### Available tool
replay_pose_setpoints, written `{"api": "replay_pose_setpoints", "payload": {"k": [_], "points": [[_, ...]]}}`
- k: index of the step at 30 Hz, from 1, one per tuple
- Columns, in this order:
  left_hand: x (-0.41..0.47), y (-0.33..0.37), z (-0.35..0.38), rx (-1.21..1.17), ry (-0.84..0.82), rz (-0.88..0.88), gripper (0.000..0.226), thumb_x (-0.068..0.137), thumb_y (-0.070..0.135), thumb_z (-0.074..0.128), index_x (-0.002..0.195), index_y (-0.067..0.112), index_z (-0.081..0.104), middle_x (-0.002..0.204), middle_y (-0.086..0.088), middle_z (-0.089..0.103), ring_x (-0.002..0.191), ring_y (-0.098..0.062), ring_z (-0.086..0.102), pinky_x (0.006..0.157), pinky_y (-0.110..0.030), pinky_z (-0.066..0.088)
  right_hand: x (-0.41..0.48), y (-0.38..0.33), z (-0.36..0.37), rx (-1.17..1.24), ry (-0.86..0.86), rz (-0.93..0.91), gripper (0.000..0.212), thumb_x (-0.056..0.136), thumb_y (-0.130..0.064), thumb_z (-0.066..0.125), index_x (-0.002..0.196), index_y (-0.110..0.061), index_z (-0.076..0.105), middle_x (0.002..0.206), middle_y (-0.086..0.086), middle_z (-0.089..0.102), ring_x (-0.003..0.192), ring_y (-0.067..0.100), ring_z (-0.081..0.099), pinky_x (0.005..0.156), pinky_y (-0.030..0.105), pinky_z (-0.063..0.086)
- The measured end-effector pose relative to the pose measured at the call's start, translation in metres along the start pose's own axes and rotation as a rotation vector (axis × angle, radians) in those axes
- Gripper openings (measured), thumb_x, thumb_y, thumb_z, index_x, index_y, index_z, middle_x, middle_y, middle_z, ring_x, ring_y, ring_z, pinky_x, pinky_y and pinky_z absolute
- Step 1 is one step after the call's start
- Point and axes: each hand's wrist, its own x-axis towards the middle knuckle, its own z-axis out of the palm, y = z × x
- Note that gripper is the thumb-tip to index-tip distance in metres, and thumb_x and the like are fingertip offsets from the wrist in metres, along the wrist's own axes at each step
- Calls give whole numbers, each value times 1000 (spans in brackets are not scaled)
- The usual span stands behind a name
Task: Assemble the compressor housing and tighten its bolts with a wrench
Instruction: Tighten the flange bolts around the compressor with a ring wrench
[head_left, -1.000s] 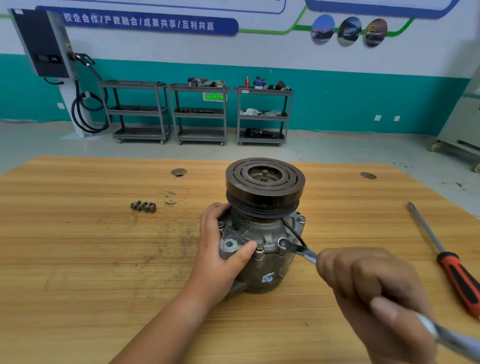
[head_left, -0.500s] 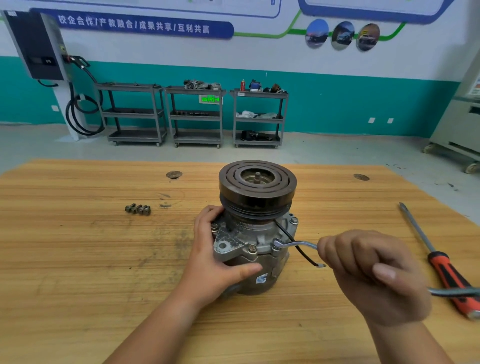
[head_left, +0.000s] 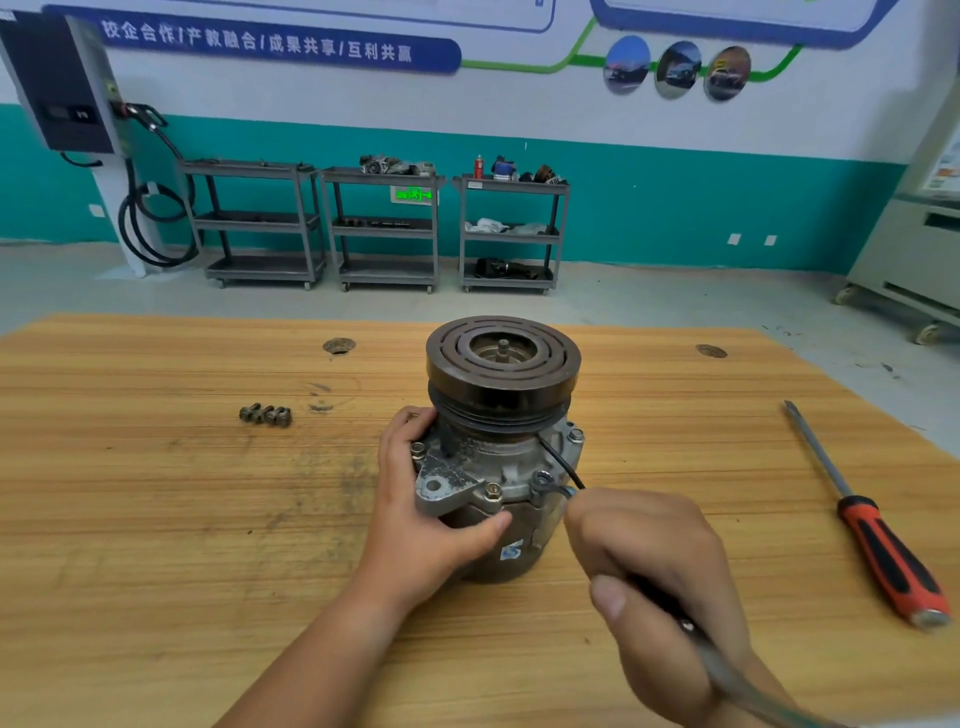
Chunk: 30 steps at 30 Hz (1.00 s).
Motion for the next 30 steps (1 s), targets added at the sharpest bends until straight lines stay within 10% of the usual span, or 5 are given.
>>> {"api": "replay_pose_setpoints", "payload": {"k": [8,18,22,30], "points": [[0,1,0,-28,-9,-13,89,47,48,74,125,47,31,138,24,27,129,8,31,102,-3,26,12,14,-25,457,-74,132,23,66,-14,40,53,-16,21,52,-2,16,47,13,19,49,28,13],[0,-3,-4,-17,-21,-32,92,44,53,78,119,71,27,141,28,26,132,1,33,99,-1,27,-3,6,12,-133,-105,-133,39,99,-30,27,61,-21,29,66,-4,17,52,18,22,60,24,15],[-2,-2,0,11,13,7,89,47,53,75,125,47,33,138,28,25,128,16,28,98,1,23,-6,9,26,-506,8,-122,48,84,-7,47,39,-17,34,48,-2,22,41,17,29,53,20,17],[-4,5,8,20,87,33,86,49,52,70,126,37,34,138,18,27,129,15,25,105,-4,20,-3,-9,24,-141,147,5,28,72,-15,46,51,-12,27,56,-4,21,51,11,23,54,21,19]]}}
